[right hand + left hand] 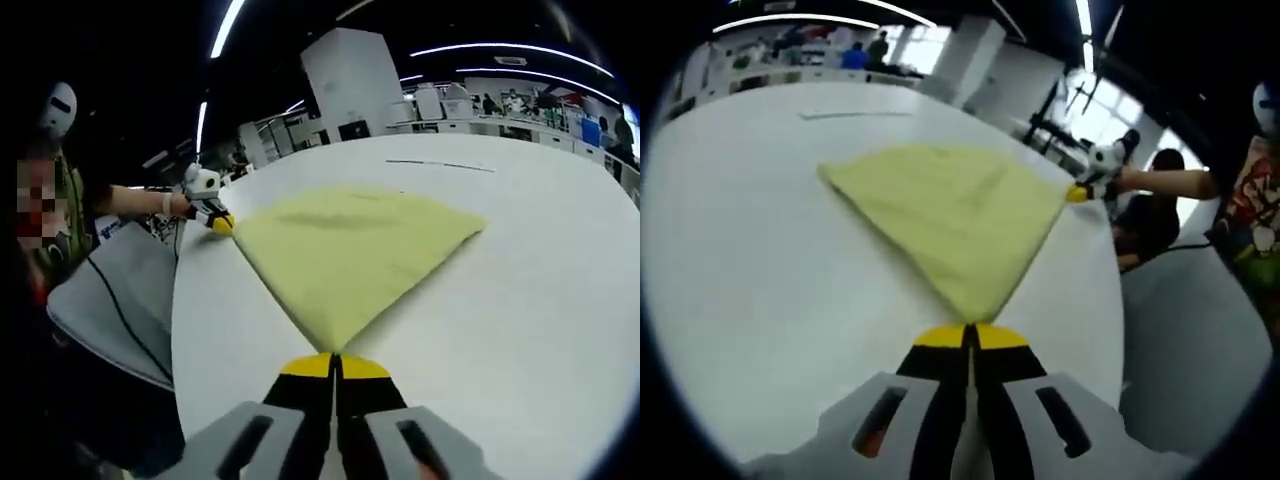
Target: Fold the garment on the visible template until the final outline fits inside the template.
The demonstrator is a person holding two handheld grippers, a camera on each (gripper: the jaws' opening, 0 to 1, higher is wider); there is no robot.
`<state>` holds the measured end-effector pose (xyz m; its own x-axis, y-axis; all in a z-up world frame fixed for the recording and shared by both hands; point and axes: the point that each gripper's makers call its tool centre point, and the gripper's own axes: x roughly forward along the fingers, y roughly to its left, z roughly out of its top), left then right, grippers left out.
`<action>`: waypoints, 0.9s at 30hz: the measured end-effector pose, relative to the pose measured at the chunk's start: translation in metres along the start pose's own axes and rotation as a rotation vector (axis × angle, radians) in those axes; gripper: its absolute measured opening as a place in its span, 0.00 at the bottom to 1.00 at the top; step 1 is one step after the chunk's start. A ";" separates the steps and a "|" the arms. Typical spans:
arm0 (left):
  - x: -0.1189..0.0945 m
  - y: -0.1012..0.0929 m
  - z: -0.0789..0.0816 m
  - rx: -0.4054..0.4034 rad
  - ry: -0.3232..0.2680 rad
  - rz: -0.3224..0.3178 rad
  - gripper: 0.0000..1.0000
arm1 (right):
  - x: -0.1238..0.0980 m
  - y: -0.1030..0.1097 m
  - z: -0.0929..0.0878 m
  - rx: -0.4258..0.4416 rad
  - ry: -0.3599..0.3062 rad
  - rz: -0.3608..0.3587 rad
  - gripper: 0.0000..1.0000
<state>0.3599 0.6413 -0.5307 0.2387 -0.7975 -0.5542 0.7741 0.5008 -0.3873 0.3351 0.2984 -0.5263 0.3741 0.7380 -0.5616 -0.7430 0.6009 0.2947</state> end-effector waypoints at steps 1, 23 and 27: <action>0.000 0.000 0.000 0.000 -0.003 0.002 0.00 | 0.000 -0.001 0.000 0.002 -0.003 0.001 0.00; -0.026 0.017 0.026 0.049 -0.160 0.187 0.66 | -0.027 -0.009 0.018 0.079 -0.146 -0.188 0.65; -0.026 0.017 0.025 0.053 -0.163 0.209 0.85 | -0.031 -0.011 0.018 0.080 -0.151 -0.222 0.85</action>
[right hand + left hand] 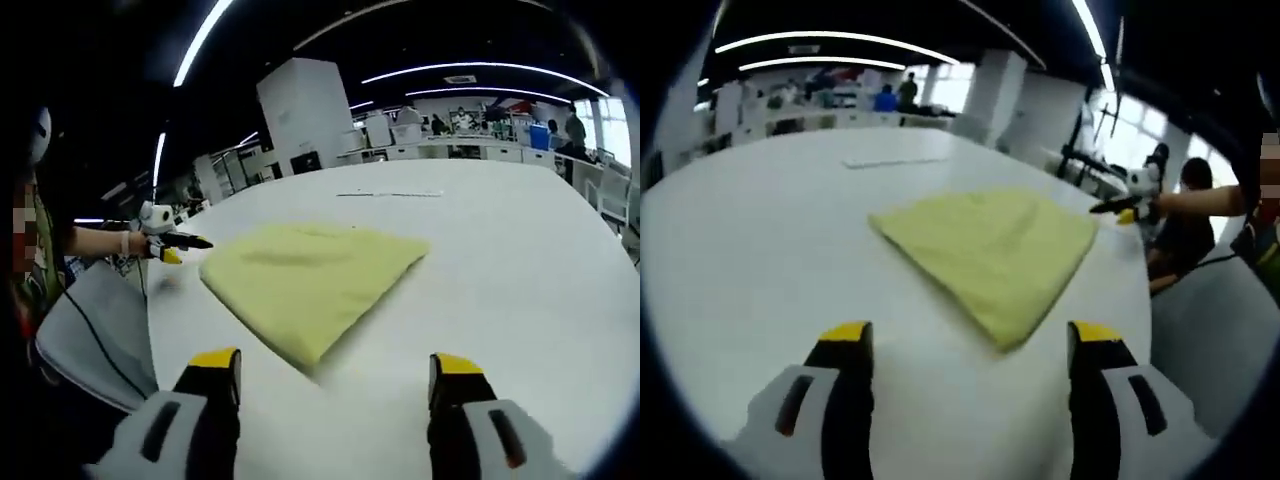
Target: Fold the garment on the visible template until the final outline fits inside the template.
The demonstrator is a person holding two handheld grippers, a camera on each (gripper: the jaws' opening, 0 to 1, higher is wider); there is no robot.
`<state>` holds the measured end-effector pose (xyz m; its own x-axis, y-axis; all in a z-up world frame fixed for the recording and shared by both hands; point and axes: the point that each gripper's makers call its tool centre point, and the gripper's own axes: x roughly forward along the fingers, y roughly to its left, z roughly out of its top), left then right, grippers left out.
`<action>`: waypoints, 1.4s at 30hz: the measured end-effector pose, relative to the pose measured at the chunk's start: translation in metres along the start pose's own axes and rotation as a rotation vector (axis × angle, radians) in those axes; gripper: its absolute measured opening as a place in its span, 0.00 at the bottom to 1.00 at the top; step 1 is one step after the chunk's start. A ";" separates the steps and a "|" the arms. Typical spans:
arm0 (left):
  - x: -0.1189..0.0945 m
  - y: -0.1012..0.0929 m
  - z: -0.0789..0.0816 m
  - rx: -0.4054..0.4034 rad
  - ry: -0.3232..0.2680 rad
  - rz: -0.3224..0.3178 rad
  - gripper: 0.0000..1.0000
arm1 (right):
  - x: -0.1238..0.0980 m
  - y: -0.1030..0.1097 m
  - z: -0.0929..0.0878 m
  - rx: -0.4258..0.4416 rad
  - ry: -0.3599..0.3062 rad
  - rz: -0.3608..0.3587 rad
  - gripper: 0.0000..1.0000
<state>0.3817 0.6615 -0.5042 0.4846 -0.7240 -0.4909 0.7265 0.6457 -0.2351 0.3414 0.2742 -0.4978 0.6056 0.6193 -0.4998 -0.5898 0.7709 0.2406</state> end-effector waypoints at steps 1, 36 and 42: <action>0.000 -0.001 -0.001 -0.002 0.002 0.003 0.88 | -0.001 0.000 0.001 -0.015 -0.011 -0.008 0.89; -0.004 0.006 0.008 -0.105 -0.133 0.086 0.99 | 0.000 0.038 0.011 0.173 -0.198 -0.055 0.95; -0.013 -0.008 0.045 -0.095 -0.285 0.030 0.99 | -0.003 0.033 0.031 0.169 -0.245 -0.067 0.93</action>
<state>0.3912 0.6544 -0.4587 0.6324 -0.7343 -0.2468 0.6673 0.6782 -0.3078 0.3366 0.3026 -0.4627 0.7632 0.5675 -0.3089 -0.4588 0.8126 0.3593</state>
